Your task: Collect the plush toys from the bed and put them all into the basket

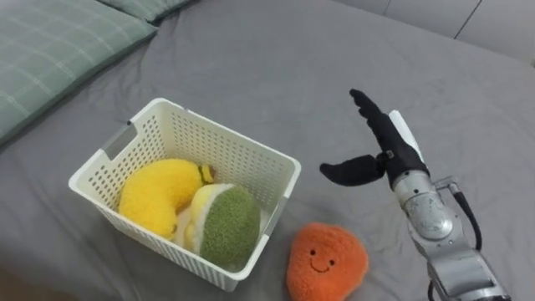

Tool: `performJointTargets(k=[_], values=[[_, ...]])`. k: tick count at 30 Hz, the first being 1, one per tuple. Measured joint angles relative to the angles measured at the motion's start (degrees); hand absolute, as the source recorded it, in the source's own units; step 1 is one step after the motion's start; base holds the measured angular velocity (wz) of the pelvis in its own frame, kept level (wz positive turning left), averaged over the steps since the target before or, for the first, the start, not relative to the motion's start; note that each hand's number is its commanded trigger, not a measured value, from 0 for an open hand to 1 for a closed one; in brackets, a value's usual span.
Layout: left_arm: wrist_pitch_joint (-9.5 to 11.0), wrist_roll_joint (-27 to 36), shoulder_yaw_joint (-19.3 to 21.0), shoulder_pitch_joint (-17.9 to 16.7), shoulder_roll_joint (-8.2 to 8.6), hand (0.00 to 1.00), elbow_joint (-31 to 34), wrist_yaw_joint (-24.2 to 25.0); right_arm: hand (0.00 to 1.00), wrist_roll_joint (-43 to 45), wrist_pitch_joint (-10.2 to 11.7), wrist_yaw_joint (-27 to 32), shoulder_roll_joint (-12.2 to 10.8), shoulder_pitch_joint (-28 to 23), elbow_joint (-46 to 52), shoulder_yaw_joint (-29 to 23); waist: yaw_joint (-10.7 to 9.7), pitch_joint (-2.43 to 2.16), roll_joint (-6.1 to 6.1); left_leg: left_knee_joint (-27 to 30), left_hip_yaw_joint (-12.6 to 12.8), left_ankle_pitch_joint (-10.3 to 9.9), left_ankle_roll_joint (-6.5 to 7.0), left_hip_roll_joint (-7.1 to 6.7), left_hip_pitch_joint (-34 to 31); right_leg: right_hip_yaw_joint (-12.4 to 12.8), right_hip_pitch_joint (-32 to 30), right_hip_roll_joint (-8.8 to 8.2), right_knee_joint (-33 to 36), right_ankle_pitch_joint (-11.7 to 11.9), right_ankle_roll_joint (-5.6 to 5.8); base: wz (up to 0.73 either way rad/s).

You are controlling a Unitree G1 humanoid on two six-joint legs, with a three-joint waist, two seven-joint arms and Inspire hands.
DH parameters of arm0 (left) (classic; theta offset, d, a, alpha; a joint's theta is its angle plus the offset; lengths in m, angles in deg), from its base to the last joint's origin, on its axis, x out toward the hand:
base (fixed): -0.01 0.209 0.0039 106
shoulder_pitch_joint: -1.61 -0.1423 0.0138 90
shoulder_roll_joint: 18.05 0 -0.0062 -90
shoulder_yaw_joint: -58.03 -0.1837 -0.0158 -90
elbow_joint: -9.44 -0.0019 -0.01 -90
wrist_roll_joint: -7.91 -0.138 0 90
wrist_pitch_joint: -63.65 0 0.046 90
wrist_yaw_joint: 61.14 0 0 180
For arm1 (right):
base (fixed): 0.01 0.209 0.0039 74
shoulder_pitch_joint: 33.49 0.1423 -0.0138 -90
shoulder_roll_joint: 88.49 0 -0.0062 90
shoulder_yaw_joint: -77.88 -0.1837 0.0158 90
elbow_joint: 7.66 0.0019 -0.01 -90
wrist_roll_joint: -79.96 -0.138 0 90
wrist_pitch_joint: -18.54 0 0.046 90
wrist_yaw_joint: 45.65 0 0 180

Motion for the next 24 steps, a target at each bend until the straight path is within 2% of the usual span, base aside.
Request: performJointTargets(k=[4,8,11,14,19,24], values=[[0.83,0.94,0.29,-0.74,0.03,0.00,-0.13,-0.04,0.00,-1.08,0.54,0.94,0.02,-2.56,-0.01,-1.26,-1.03,-0.43,0.83,-0.50,1.30,-0.08,0.09,0.21,0.90,1.20,0.12,0.13,0.01,0.03,0.04,-0.15],[1.19,0.96,0.35,-1.32,0.16,0.00,-0.11,-1.29,0.00,-3.38,0.88,1.84,-0.01,-5.08,-0.07,-1.24,-1.79,-0.34,1.16,-1.01,1.46,-0.09,0.09,0.27,1.35,1.74,0.23,0.27,0.02,0.03,0.05,-0.08],[1.18,0.95,0.36,-1.46,0.42,0.00,-0.11,-2.16,0.00,-5.71,0.90,2.15,-0.03,-7.24,-0.07,-1.25,-2.13,-0.06,1.61,-1.04,1.98,-0.17,0.11,0.34,1.43,2.06,0.16,0.33,0.00,0.03,0.05,-0.05],[1.17,0.95,0.31,-1.40,0.52,0.00,-0.10,-2.79,0.00,-6.71,0.89,2.15,-0.42,-9.40,-0.14,-1.23,-2.30,-0.09,1.94,-1.02,1.90,-0.24,0.12,0.36,1.36,2.02,0.06,0.33,-0.04,0.03,0.05,0.00],[1.24,1.07,-0.60,-1.26,0.74,0.00,-0.09,-3.46,0.00,-6.97,1.28,1.99,-2.70,-10.14,-6.92,-0.85,-2.86,-0.36,2.56,-1.03,1.83,-0.24,0.11,0.36,1.32,2.04,0.06,0.35,-0.10,0.03,0.06,0.00],[1.39,2.81,-0.80,-1.30,1.75,0.00,-0.09,-3.30,0.00,-7.09,1.28,0.96,-4.31,-10.17,-10.13,-0.65,-3.52,-0.34,2.58,-0.96,1.83,-0.24,0.11,0.35,1.21,2.04,0.00,0.36,-0.12,0.02,0.07,0.00]])
